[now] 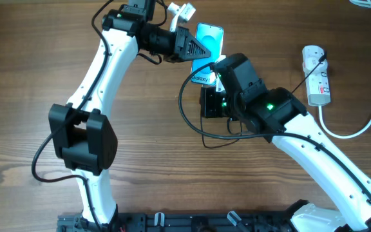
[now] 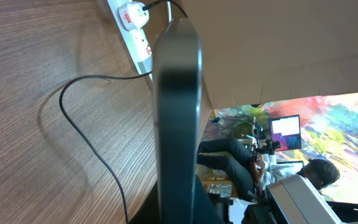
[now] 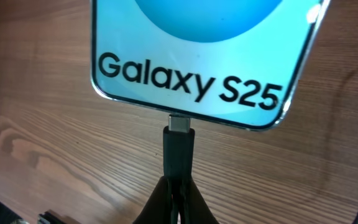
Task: Plug charger to phone and switch on socket
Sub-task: 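Push the USB-C plug into the phone's bottom port with the right gripper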
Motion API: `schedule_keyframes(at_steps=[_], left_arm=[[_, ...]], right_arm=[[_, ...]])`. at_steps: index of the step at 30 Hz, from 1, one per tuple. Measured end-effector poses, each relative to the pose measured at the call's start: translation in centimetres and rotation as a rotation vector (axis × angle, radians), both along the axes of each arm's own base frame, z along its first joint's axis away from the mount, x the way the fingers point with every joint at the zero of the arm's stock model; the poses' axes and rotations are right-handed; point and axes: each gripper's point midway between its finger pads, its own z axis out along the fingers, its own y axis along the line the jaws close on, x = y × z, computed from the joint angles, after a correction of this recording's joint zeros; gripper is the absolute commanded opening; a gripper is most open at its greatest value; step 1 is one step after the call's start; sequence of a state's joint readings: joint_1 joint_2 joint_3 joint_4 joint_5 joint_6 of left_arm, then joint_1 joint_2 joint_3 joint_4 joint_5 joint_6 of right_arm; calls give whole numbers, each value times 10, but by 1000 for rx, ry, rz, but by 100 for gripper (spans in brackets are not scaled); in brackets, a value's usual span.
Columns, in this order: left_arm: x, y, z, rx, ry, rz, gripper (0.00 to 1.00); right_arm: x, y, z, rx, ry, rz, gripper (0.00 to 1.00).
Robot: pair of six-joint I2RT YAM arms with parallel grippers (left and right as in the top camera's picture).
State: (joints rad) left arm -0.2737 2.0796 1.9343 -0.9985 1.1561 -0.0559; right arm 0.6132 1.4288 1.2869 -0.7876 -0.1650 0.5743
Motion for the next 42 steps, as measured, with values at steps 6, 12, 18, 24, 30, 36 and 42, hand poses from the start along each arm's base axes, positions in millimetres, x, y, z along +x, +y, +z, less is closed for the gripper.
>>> schedule_keyframes(at_steps=[6, 12, 18, 24, 30, 36, 42], left_arm=[[-1, 0, -1, 3, 3, 0, 4], [-1, 0, -1, 4, 4, 0, 4], [-2, 0, -1, 3, 10, -1, 4], [-2, 0, 0, -3, 13, -4, 4], [-2, 0, 0, -2, 13, -4, 4], [-2, 0, 0, -2, 13, -4, 4], [-2, 0, 0, -3, 11, -4, 4]], right_arm=[[-1, 2, 1, 9, 4, 7, 4], [-4, 0, -2, 0, 20, 9, 4], [-4, 0, -2, 0, 20, 9, 5], [-4, 0, -2, 0, 20, 9, 4], [-4, 0, -2, 1, 18, 8, 5], [-2, -2, -2, -9, 11, -1, 4], [0, -1, -1, -3, 2, -1, 5]])
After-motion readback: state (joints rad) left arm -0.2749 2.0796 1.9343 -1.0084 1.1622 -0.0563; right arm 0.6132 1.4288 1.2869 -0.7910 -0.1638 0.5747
